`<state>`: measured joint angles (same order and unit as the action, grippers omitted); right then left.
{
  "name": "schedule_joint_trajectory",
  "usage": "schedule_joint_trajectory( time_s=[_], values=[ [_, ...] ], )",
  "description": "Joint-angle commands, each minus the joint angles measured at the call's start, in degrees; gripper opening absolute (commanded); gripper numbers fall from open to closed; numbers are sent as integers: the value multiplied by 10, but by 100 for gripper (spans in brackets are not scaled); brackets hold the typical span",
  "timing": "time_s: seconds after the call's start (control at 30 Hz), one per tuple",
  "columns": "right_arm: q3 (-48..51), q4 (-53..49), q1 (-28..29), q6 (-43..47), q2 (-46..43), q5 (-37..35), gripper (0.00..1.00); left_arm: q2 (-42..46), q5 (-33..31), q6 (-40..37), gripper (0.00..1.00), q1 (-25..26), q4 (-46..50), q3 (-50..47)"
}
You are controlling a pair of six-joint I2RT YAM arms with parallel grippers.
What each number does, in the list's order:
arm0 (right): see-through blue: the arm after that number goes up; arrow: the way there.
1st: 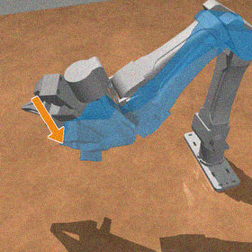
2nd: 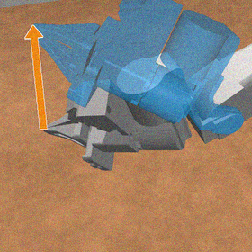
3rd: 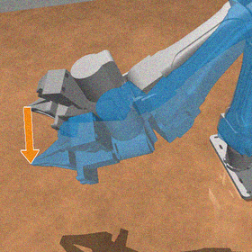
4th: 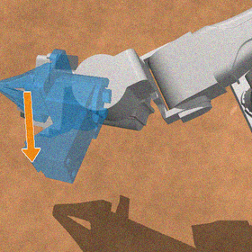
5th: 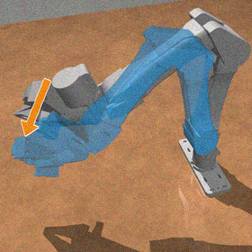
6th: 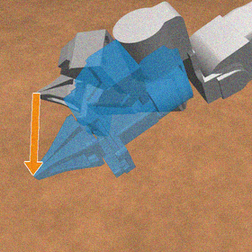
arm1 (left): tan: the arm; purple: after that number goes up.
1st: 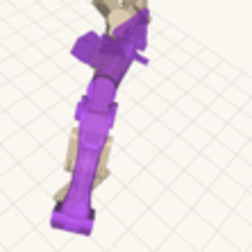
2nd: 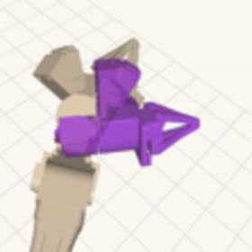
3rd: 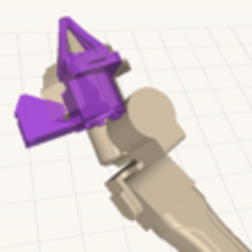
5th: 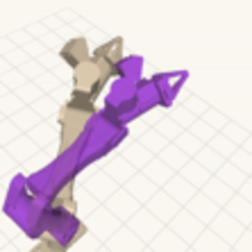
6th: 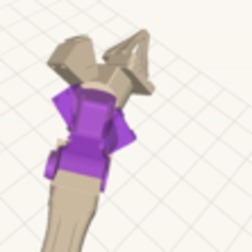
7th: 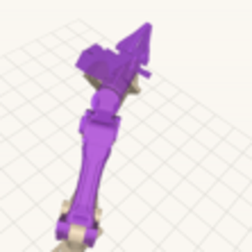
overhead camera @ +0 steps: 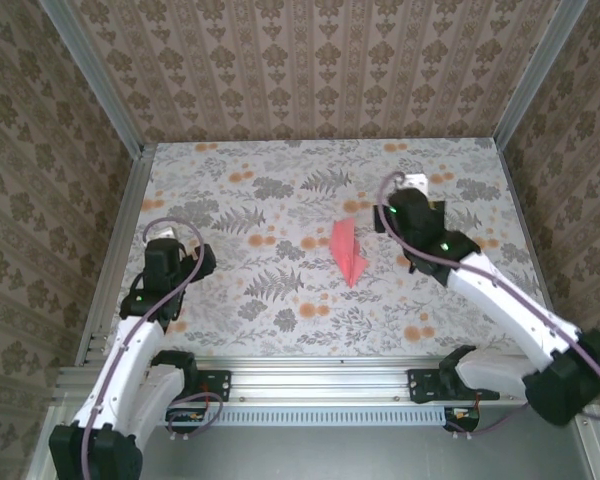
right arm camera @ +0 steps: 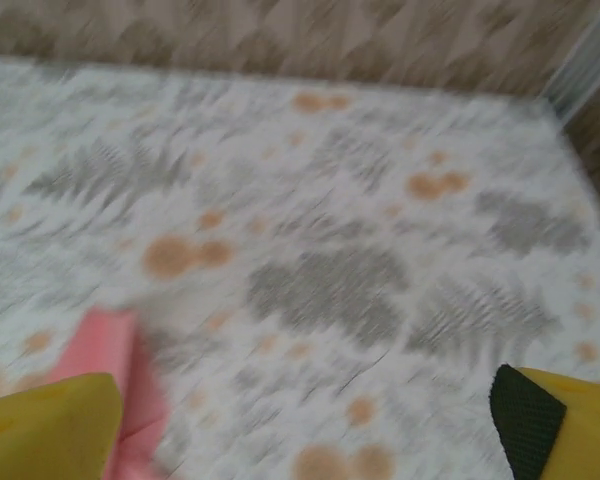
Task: Fold a paper plane with a square sheet of paper (pick it up from the middle)
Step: Reset both arms
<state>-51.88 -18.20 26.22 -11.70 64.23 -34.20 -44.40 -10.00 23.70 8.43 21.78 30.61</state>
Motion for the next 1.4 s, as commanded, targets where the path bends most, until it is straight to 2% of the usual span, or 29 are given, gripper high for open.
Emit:
schedule_joint_trajectory(
  time_s=[0.0, 0.07, 0.17, 0.23, 0.33, 0.43, 0.5, 0.53, 0.57, 0.63, 0.67, 0.77, 0.8, 1.37],
  values=[
    [127, 210, -99, 104, -9, 29, 99, -54, -66, -64, 98, -12, -52, 14],
    [164, 246, -156, 83, 13, 64, 100, -95, -91, -107, 98, -13, -82, 26],
    [178, 265, -200, 61, 60, 126, 100, -134, -95, -160, 98, -17, -188, 2],
    [211, 361, -209, 62, 98, 166, 100, -164, -86, -180, 99, -18, -286, -27],
    [257, 521, -210, 80, 140, 200, 100, -216, -33, -204, 99, -22, -382, -42],
    [276, 627, -220, 113, 180, 228, 100, -272, -3, -221, 99, -25, -489, -59],
    [276, 654, -249, 100, 218, 297, 100, -313, 11, -232, 99, -29, -533, -55],
    [288, 691, -252, 99, 240, 310, 100, -335, 15, -242, 98, -30, -524, -42],
    [303, 736, -252, 100, 252, 313, 100, -347, 24, -253, 97, -33, -516, -27],
    [319, 753, -252, 105, 242, 322, 100, -363, 50, -272, 97, -47, -543, -24],
    [321, 767, -252, 106, 249, 319, 100, -370, 56, -272, 97, -56, -578, -34],
    [301, 726, -252, 90, 247, 275, 100, -434, 74, -261, 98, -74, -702, -71],
    [301, 725, -251, 88, 246, 271, 100, -428, 80, -262, 99, -73, -669, -66],
    [303, 729, -250, 88, 246, 267, 100, -428, 82, -264, 100, -71, -670, -63]
  ],
)
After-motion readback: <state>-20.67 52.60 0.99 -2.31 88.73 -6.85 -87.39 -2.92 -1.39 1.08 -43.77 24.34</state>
